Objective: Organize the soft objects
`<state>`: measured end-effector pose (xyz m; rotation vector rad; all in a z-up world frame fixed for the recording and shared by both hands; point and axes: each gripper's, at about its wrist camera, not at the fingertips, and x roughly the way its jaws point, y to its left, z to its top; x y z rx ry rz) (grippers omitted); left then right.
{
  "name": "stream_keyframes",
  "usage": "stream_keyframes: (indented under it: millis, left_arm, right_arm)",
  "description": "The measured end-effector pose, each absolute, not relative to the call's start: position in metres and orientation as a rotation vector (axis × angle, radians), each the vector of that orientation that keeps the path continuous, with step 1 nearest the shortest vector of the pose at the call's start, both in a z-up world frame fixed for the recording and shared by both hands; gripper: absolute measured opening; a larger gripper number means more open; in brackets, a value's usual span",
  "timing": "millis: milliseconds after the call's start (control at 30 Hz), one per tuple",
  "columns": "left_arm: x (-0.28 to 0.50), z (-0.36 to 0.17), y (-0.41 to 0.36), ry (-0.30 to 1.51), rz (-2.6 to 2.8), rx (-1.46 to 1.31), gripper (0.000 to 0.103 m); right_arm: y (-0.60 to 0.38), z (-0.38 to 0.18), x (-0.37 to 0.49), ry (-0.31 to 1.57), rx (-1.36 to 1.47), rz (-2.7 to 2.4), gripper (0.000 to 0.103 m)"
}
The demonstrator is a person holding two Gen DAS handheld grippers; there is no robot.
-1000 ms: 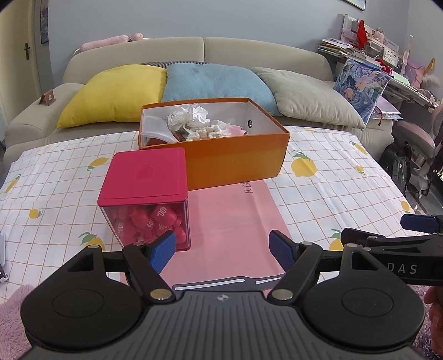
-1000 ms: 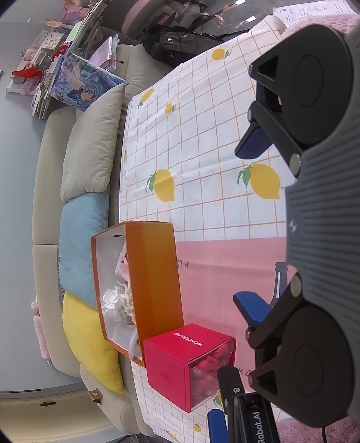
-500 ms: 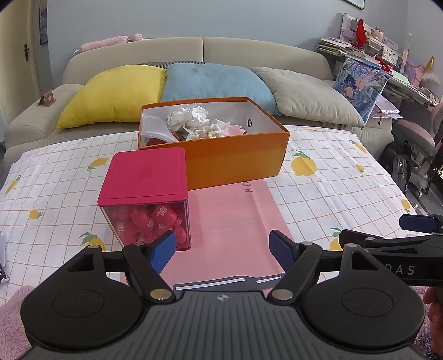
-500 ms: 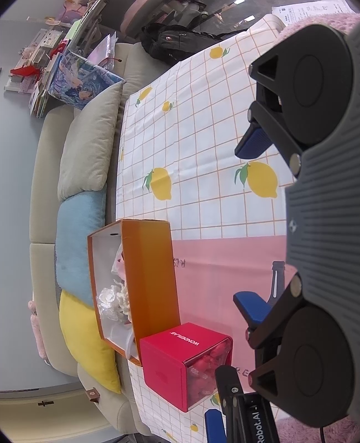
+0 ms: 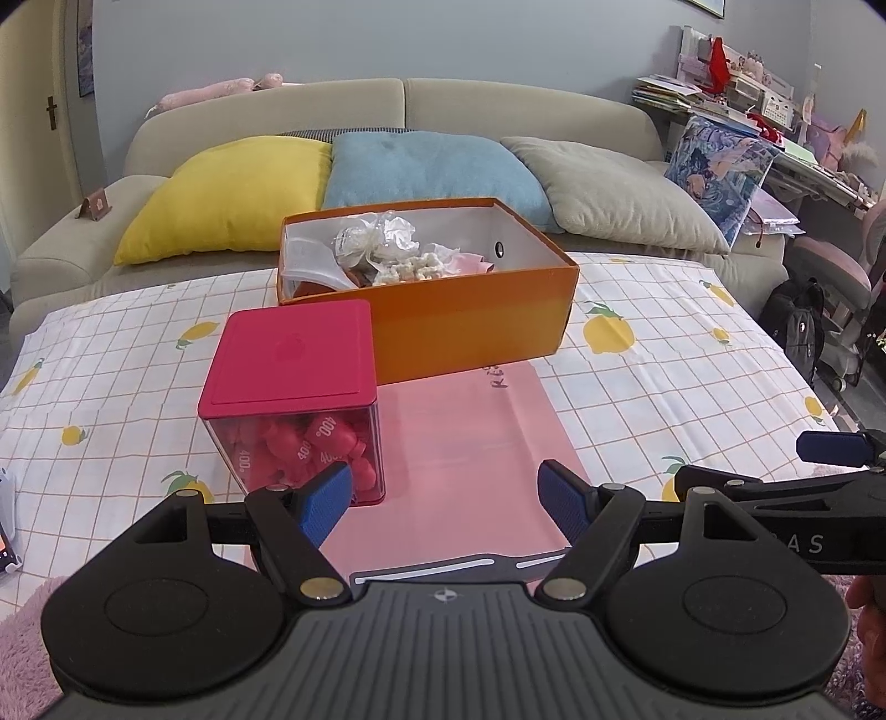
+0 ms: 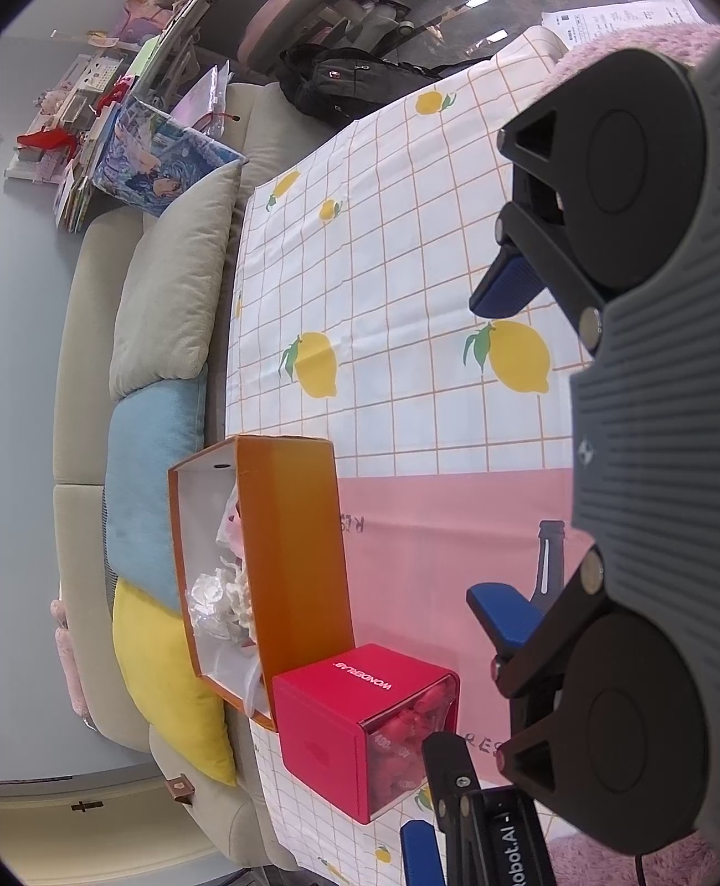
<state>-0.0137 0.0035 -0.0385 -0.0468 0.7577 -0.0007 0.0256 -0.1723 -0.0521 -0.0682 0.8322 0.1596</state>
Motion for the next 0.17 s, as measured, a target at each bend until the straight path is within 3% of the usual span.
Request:
stream_keyframes:
  millis: [167]
  left_arm:
    - [-0.0147,-0.0373,0.0068,0.748,0.002,-0.062,0.09]
  right_arm:
    - [-0.1719,-0.052,0.026,0.838,-0.072,0.163,0.1]
